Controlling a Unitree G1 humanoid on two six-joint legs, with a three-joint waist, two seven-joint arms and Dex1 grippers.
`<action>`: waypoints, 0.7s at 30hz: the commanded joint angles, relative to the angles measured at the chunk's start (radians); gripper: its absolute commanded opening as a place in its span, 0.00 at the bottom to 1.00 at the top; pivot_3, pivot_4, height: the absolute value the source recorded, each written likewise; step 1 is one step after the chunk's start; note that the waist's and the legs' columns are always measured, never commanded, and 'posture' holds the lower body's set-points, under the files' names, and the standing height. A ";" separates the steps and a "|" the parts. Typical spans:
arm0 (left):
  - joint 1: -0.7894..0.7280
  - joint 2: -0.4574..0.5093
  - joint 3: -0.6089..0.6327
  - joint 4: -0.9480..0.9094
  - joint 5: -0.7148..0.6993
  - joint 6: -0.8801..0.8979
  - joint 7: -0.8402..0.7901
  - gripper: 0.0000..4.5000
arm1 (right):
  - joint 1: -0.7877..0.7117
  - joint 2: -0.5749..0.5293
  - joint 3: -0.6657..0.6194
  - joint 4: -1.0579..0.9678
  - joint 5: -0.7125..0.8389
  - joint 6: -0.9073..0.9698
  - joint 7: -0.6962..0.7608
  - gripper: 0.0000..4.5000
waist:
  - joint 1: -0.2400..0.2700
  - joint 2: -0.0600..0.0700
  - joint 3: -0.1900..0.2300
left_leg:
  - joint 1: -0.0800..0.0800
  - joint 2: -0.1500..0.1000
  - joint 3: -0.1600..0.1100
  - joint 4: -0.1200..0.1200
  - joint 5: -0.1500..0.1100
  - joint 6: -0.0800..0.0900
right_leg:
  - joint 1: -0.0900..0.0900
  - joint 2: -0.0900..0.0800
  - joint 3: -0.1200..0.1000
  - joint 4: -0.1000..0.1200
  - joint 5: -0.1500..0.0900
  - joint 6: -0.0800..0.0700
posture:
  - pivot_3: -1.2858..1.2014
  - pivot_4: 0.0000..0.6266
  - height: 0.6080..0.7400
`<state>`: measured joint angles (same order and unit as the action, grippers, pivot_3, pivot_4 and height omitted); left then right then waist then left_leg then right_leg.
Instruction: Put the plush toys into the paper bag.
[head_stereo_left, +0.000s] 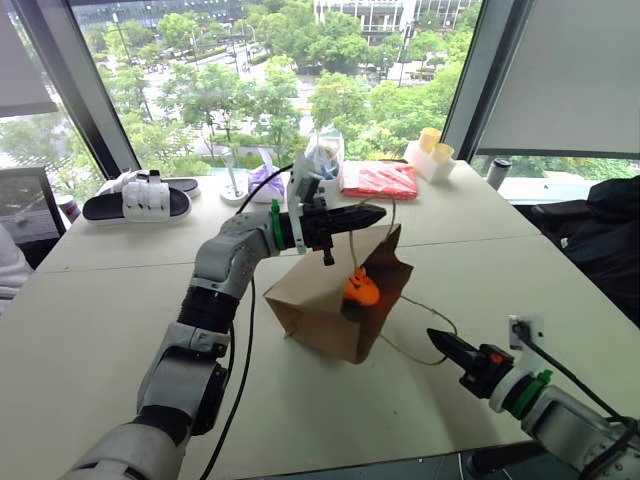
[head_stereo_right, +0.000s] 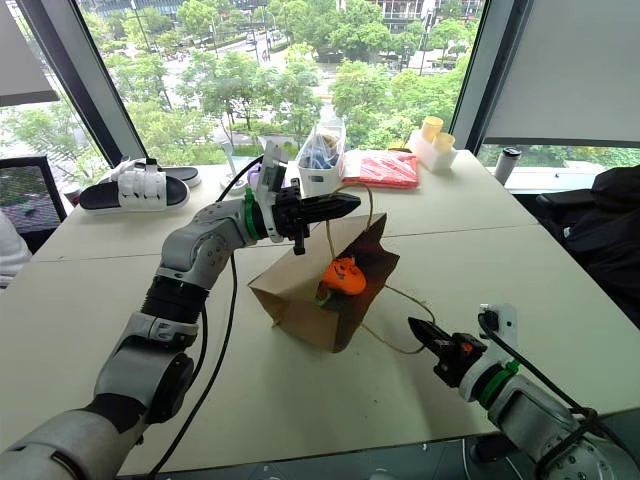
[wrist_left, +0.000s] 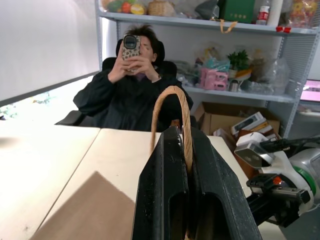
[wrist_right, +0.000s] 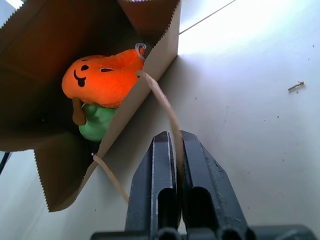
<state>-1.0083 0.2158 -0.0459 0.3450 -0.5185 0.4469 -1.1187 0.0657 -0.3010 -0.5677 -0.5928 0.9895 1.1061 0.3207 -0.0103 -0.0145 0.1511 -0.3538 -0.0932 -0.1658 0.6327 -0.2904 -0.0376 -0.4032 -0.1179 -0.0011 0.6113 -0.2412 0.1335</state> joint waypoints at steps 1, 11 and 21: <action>-0.028 0.002 0.010 -0.020 0.002 -0.021 -0.006 0.00 | -0.042 -0.012 -0.047 -0.021 0.156 -0.052 -0.030 0.00 | 0.000 0.000 0.000 | 0.000 0.000 0.000 0.000 0.000 0.000 | 0.000 0.000 0.000 0.000 0.000 0.000 | 0.52 0.24 1.00; -0.150 0.012 0.168 0.055 -0.122 0.105 0.082 0.00 | -0.422 -0.188 -0.048 0.087 0.794 -0.349 -0.358 0.00 | -0.002 0.000 0.000 | 0.000 0.001 -0.001 -0.001 0.000 0.000 | 0.000 0.000 -0.001 -0.001 0.001 -0.001 | 0.52 0.24 1.00; -0.091 0.016 0.207 0.025 -0.138 0.180 0.174 0.00 | -0.410 -0.233 0.036 0.151 0.834 -0.429 -0.389 0.00 | 0.000 -0.001 0.001 | -0.002 0.000 0.000 0.000 0.001 -0.002 | 0.000 0.000 -0.001 0.000 0.001 -0.001 | 0.52 0.24 1.00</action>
<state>-1.1008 0.2323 0.1414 0.4169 -0.6355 0.6211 -0.9538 -0.3409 -0.5293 -0.5215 -0.4282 1.7914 0.7076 -0.0706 -0.0107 -0.0152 0.1518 -0.3556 -0.0928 -0.1663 0.6329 -0.2893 -0.0393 -0.4035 -0.1179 -0.0023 0.6108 -0.2407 0.1329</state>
